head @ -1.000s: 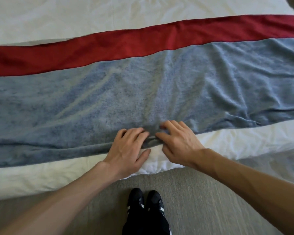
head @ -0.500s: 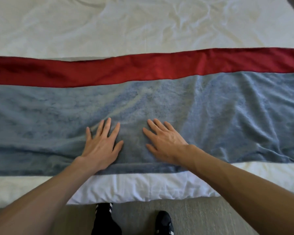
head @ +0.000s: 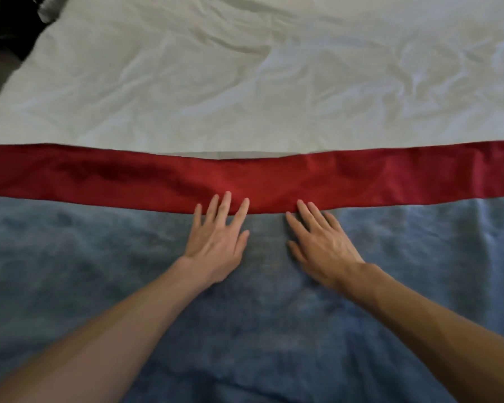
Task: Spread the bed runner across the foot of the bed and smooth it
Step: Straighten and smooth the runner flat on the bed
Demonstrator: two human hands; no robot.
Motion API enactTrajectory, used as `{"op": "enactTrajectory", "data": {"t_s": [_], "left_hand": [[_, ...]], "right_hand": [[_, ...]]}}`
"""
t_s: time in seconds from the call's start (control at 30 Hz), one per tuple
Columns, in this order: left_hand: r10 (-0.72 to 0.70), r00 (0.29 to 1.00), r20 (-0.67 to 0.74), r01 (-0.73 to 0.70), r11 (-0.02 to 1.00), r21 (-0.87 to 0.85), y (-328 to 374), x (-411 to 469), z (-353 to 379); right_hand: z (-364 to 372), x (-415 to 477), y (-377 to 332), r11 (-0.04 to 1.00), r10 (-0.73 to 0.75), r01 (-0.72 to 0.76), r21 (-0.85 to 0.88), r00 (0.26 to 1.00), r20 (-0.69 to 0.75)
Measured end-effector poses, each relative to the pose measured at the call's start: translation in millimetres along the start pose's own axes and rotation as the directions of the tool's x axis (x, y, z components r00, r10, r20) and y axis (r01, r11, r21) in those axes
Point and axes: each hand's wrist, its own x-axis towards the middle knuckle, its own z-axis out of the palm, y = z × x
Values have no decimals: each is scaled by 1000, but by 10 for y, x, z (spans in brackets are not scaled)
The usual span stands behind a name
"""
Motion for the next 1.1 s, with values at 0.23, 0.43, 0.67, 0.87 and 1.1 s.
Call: {"op": "enactTrajectory", "data": {"t_s": [0.23, 0.43, 0.67, 0.87, 1.1], "left_hand": [[54, 999, -1, -54, 998, 45, -443, 456, -9], [32, 999, -37, -31, 999, 16, -655, 902, -38], [68, 957, -283, -83, 996, -42, -889, 1307, -121], [178, 917, -357, -164, 984, 68, -982, 1521, -96], [6, 965, -263, -8, 1000, -9, -1037, 1779, -258]], "right_hand": [[-26, 541, -222, 1000, 27, -27, 2, 1000, 0], [-183, 997, 34, 996, 85, -85, 10, 995, -55], [-350, 1477, 401, 994, 110, -108, 20, 991, -77], [-361, 1724, 500, 998, 28, -34, -53, 995, -99], [-419, 1975, 586, 994, 102, -106, -20, 983, -151]]}}
